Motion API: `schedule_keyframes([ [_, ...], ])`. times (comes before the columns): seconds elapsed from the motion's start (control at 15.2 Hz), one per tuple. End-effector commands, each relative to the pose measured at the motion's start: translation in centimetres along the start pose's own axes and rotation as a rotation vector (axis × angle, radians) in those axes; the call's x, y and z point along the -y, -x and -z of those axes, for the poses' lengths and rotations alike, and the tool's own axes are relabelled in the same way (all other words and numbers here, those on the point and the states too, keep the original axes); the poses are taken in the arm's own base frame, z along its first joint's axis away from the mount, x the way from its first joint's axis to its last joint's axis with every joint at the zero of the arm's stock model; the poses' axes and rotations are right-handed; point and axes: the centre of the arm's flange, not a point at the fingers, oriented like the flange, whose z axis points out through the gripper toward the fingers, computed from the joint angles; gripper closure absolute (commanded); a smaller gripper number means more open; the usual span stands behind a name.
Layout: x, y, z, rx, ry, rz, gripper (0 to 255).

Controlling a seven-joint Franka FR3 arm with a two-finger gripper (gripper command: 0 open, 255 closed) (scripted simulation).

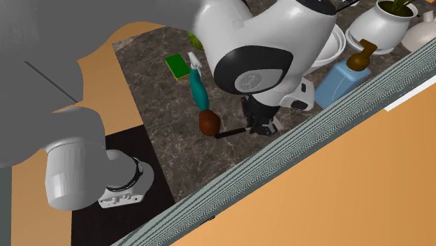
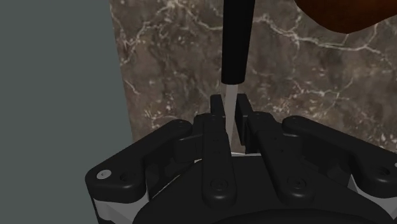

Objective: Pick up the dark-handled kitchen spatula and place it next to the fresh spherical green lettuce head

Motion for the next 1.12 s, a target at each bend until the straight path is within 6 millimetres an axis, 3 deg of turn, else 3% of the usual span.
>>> schedule_keyframes([
  [0.0, 0.0, 0.0, 1.0, 0.0, 0.0, 0.0, 255],
  [1.06, 0.0, 0.6, 9.5, 0.0, 0.0, 0.0, 255],
])
